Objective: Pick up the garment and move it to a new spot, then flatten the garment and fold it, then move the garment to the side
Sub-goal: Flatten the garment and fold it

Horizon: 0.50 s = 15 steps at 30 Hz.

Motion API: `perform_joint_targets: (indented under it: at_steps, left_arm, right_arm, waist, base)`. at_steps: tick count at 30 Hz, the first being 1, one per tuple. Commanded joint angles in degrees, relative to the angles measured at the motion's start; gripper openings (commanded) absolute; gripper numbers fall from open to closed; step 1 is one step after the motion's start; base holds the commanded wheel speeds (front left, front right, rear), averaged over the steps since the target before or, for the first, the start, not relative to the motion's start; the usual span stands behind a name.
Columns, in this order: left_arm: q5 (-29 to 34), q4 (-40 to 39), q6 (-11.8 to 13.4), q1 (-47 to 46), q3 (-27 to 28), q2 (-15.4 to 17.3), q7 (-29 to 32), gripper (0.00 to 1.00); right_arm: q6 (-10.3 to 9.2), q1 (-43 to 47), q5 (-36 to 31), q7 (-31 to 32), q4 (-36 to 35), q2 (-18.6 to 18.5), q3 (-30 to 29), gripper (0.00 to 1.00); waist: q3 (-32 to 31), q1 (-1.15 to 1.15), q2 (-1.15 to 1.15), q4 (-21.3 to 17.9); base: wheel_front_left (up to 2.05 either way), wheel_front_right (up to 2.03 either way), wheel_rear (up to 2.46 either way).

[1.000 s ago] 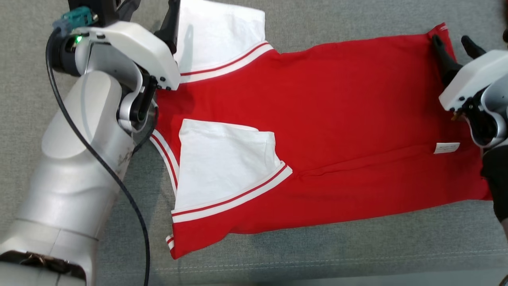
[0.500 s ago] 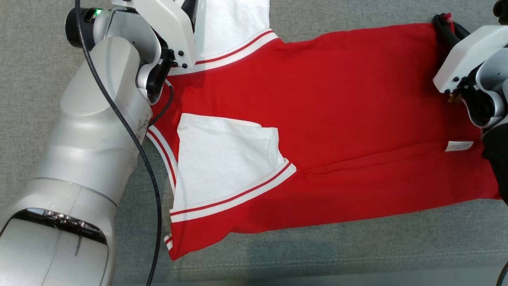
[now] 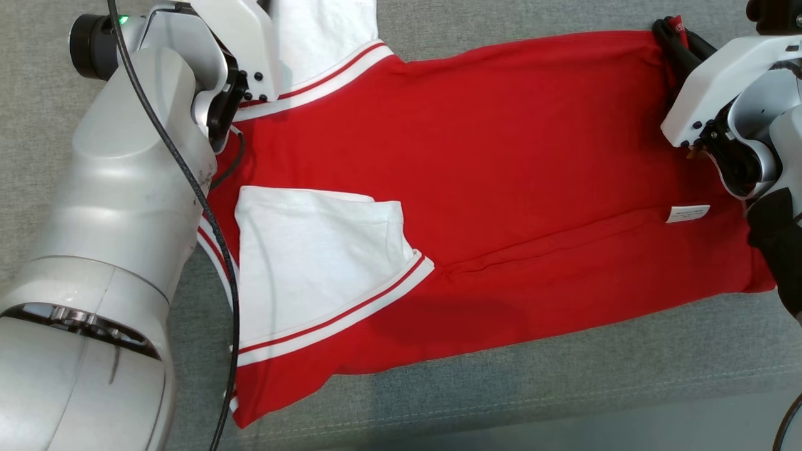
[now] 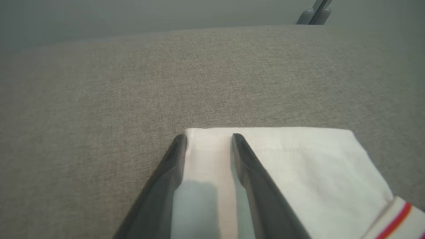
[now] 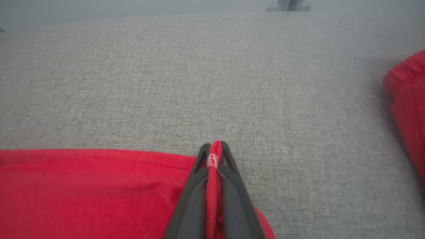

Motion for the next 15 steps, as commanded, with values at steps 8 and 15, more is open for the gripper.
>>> perform_joint_targets:
  at_steps: [8, 15]
  left_arm:
    - [0.9, 0.9, 1.5, -2.7, -0.1, 2.8, -1.6, 0.0]
    - [-0.4, -1.0, -1.7, -2.6, 1.0, 3.2, -11.0, 0.0]
  right_arm:
    - [-0.15, -1.0, 1.6, -1.3, -0.6, -0.9, 2.5, 0.0]
    - [-0.15, -1.5, 2.6, -6.3, 0.3, -1.9, 2.4, 0.0]
  waist:
    - [0.3, 0.0, 0.0, -0.7]
    - [-0.9, 0.0, 0.0, 1.0]
  base:
    - [0.0, 0.0, 0.0]
    - [0.0, 0.0, 0.0]
